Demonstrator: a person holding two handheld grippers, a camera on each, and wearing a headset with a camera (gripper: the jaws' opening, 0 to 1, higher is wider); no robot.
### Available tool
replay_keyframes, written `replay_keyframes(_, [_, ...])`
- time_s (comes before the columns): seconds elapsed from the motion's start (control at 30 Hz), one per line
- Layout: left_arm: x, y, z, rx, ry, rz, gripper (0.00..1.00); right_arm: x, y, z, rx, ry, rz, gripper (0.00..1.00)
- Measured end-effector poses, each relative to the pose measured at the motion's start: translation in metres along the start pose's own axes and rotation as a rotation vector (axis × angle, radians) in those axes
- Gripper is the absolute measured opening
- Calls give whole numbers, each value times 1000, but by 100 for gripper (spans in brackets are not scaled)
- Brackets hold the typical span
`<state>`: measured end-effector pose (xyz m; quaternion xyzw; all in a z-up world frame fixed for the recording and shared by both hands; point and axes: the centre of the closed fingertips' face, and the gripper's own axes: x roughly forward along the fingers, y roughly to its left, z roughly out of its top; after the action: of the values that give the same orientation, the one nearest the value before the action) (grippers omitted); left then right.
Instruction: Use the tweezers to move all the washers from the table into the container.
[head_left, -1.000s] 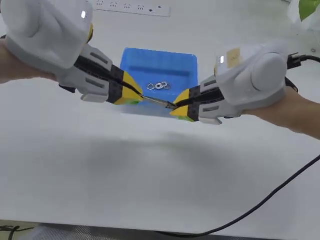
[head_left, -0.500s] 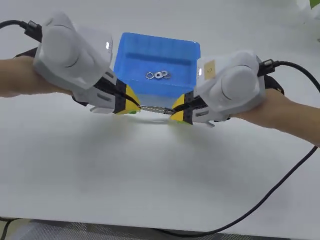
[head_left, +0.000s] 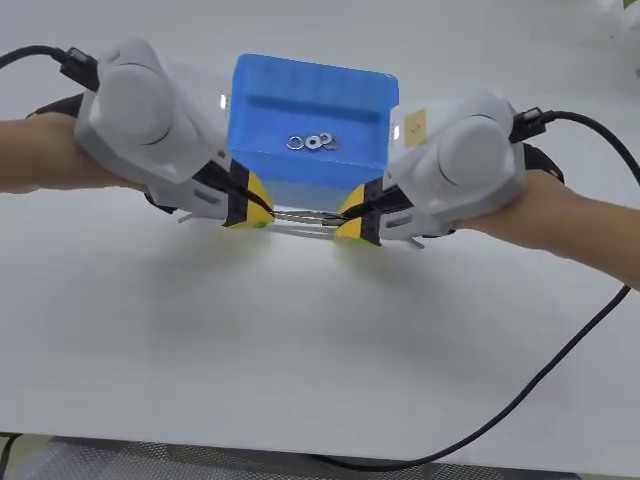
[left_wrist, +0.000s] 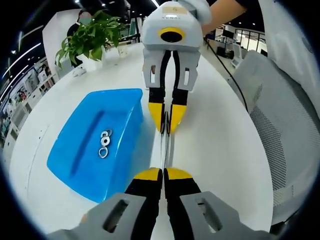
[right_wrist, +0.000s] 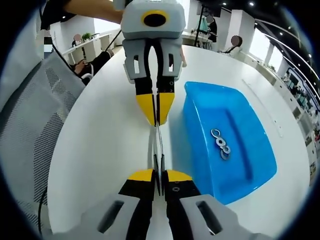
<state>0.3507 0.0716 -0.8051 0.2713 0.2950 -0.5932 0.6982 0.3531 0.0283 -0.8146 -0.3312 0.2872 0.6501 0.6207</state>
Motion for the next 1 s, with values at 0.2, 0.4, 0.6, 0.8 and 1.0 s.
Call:
replay_keyframes(0.2, [5,0,-3,-6,11,-2,6,0,0,0,36,-2,12,8])
replay_keyframes(0.4, [5,1,-4,-5,13,-3,6,0,1,0,39,2,7,9])
replay_keyframes(0.6, [5,1,-4,-24,14,1,6,0,2,1,26,10,5,10])
replay_keyframes(0.8, [5,4,-4,-52,12,14,7,0,3,1,23,18,1,11])
replay_keyframes(1.0, [5,5,-3,-65,11,12,7,0,2,-1,13,30,-1,12])
